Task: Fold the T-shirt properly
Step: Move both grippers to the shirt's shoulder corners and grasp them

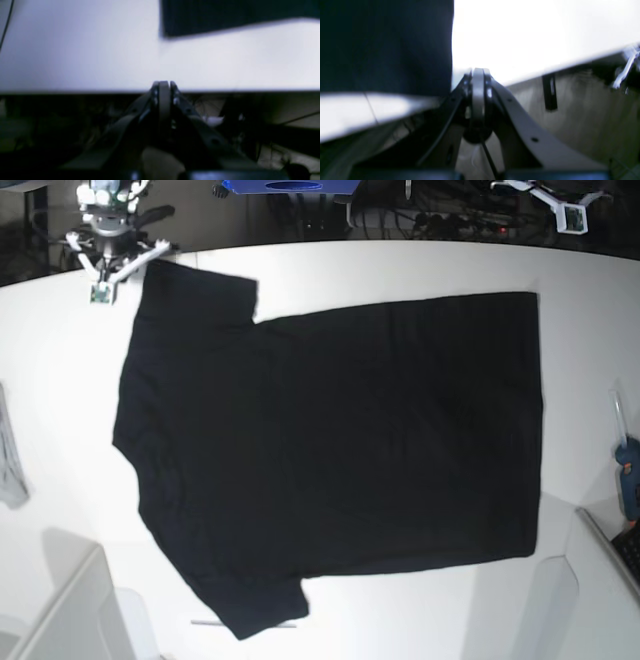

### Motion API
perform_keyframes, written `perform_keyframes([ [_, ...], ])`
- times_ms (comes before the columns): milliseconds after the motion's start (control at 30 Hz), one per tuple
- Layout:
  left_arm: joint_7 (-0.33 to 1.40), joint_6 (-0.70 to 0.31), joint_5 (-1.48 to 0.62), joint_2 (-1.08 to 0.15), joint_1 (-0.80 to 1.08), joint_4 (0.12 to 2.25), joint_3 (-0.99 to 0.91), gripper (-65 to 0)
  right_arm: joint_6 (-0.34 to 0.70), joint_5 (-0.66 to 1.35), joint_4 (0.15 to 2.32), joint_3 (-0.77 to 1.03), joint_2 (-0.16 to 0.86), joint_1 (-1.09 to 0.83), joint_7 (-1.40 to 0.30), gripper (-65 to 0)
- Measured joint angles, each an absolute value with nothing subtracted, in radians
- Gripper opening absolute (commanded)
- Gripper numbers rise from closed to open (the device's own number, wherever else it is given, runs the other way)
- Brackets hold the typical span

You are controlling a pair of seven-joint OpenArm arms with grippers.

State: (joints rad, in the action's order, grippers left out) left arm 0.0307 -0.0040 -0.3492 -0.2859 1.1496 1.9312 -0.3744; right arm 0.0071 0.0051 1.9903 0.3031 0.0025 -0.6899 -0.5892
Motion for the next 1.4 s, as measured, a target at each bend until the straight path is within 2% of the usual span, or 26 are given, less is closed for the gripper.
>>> perform_keyframes([
  [133, 0.035, 0.001, -0.35, -0.285, 1.129, 1.932, -0.382, -65.0, 0.007, 0.048, 1.99, 0.301, 0.002, -0.621, -0.588, -65.0],
  [333, 0.035, 0.001, -0.349, -0.271, 1.076, 1.93, -0.379, -65.0, 0.007, 0.353, 1.99, 0.308, 0.014, -0.583, -0.596, -65.0],
  [467, 0.034, -0.007, -0.35, -0.266, 1.038, 1.929, -0.391, -65.0, 0.002, 0.522, 1.99, 0.362, 0.014, -0.578, -0.592, -38.9],
  [533, 0.035, 0.0, -0.352, -0.266, 1.043, 1.93, -0.413, -64.7, -0.001, 0.599, 1.988, 0.393, 0.016, -0.577, -0.603, -28.2],
  [600, 0.037, 0.001, -0.387, -0.266, 1.044, 1.929, -0.428, -51.8, -0.001, 0.649, 1.987, 0.413, 0.04, -0.565, -0.596, -23.6],
  [733, 0.039, -0.001, -0.56, -0.269, 1.03, 1.927, -0.477, -33.6, -0.001, 0.72, 1.916, 0.419, 0.087, -0.535, -0.594, -23.9],
  [800, 0.116, -0.041, -0.654, -0.274, 1.025, 1.923, -0.509, -29.1, -0.007, 0.749, 1.881, 0.42, 0.101, -0.524, -0.595, -23.9],
  [967, 0.336, -0.273, -0.735, -0.27, 0.936, 1.913, -0.62, -29.1, -0.002, 0.762, 1.779, 0.42, 0.115, -0.499, -0.588, -23.9],
  [1067, 0.432, -0.363, -0.736, -0.203, 0.869, 1.913, -0.704, -29.0, -0.003, 0.76, 1.747, 0.419, 0.115, -0.497, -0.591, -23.9],
  [1133, 0.523, -0.441, -0.733, -0.172, 0.839, 1.911, -0.763, -29.0, 0.057, 0.762, 1.743, 0.42, 0.115, -0.492, -0.588, -23.9],
  [1200, 0.574, -0.487, -0.735, -0.159, 0.794, 1.897, -0.815, -29.0, 0.096, 0.762, 1.744, 0.42, 0.114, -0.492, -0.588, -23.9],
  [1400, 0.664, -0.54, -0.73, -0.154, 0.716, 1.784, -0.867, -29.1, 0.107, 0.762, 1.695, 0.42, 0.112, -0.492, -0.573, -23.9],
])
